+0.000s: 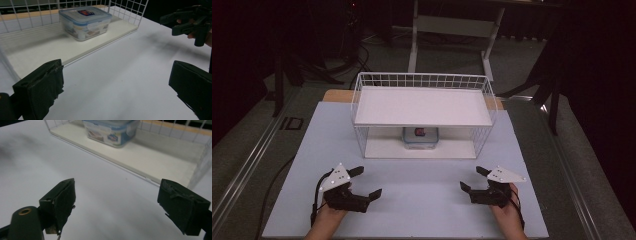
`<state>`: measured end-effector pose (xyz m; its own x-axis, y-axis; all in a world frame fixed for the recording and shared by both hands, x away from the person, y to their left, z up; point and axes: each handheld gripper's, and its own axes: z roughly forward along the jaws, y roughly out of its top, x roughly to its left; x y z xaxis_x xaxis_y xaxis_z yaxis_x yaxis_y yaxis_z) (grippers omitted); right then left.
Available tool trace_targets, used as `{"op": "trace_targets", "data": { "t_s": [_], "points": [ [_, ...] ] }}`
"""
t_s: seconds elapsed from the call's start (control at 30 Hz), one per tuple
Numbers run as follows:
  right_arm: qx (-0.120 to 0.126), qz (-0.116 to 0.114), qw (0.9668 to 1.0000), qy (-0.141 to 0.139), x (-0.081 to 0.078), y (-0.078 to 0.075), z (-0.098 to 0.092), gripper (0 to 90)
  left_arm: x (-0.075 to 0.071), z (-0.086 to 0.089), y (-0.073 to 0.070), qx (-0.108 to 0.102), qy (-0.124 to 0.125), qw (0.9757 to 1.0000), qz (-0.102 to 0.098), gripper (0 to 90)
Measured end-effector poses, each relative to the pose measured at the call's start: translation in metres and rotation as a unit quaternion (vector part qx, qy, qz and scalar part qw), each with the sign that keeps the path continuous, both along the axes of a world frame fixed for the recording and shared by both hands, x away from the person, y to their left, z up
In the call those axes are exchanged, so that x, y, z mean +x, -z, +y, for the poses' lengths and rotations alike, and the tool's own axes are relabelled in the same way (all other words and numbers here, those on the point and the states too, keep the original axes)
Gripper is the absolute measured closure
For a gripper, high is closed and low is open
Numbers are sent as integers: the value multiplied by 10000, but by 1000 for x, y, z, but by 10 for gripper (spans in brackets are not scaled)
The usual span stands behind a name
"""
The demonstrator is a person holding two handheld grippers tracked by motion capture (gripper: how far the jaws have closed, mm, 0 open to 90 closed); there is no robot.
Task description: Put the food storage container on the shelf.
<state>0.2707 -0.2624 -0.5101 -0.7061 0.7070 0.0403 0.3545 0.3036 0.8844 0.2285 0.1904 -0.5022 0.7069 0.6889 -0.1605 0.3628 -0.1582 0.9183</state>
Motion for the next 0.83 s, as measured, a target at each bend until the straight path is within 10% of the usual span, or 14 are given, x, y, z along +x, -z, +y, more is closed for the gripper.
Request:
{"op": "trace_targets", "data": {
  "t_s": [0.3, 0.83],
  "points": [
    [224, 24, 9994, -279, 2, -1, 4, 153, -1, 9, 2, -173, -157, 9997, 53, 6],
    [88, 212, 9997, 86, 9, 3, 2, 153, -1, 16, 4, -419, -376, 9983, 153, 6]
  ]
}}
